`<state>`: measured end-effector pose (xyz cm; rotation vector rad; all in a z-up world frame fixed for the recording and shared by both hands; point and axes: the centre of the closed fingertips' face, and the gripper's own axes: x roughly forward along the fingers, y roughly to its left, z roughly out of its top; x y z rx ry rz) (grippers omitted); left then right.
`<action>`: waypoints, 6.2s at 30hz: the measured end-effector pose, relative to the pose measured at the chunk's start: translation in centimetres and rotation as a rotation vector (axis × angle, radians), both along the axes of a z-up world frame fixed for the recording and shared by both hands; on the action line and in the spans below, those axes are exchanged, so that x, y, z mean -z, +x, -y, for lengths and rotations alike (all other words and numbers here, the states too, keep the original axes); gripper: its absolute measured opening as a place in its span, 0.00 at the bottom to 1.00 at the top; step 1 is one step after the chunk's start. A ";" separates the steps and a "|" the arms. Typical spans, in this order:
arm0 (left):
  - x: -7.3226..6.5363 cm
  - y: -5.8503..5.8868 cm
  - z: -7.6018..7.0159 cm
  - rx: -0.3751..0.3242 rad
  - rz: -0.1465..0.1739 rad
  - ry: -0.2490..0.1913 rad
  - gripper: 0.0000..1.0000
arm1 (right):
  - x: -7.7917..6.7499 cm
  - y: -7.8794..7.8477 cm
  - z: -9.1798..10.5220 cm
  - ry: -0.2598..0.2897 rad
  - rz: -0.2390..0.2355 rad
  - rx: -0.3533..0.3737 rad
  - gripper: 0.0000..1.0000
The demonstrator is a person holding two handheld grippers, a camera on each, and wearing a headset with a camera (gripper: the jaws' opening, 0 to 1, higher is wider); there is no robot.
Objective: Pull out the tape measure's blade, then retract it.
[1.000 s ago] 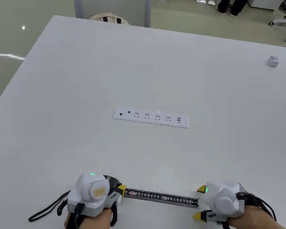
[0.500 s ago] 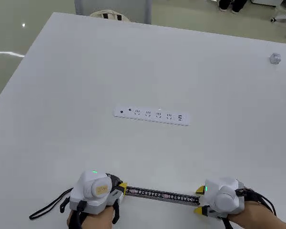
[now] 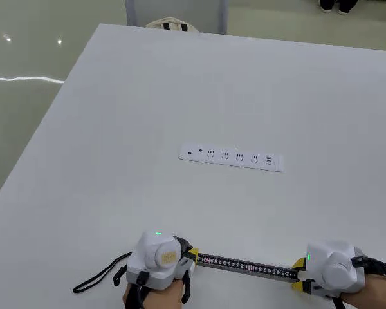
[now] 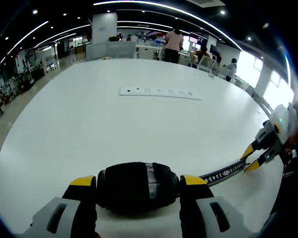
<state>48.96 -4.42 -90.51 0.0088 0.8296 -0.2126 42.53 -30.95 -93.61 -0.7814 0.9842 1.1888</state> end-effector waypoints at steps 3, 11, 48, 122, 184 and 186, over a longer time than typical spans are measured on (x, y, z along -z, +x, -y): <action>-0.1 0.0 0.0 0.002 0.002 0.002 0.65 | 0.1 0.0 0.1 -0.001 -0.002 -0.006 0.16; 0.0 -0.1 0.0 0.012 0.009 0.011 0.65 | 0.0 0.0 0.1 -0.002 -0.005 -0.013 0.16; -0.2 -0.1 0.0 0.035 0.057 0.016 0.62 | -0.1 0.6 -1.3 -0.006 0.064 -0.054 0.14; -0.1 -0.1 0.1 0.046 0.034 0.020 0.62 | 0.0 1.8 -7.9 0.042 0.013 -0.089 0.14; -0.1 -0.2 0.1 0.064 0.022 0.019 0.61 | 0.1 2.2 -13.9 0.082 -0.009 -0.108 0.14; -0.1 -0.2 0.1 0.065 0.022 0.019 0.61 | 0.1 2.2 -14.1 0.084 -0.008 -0.109 0.14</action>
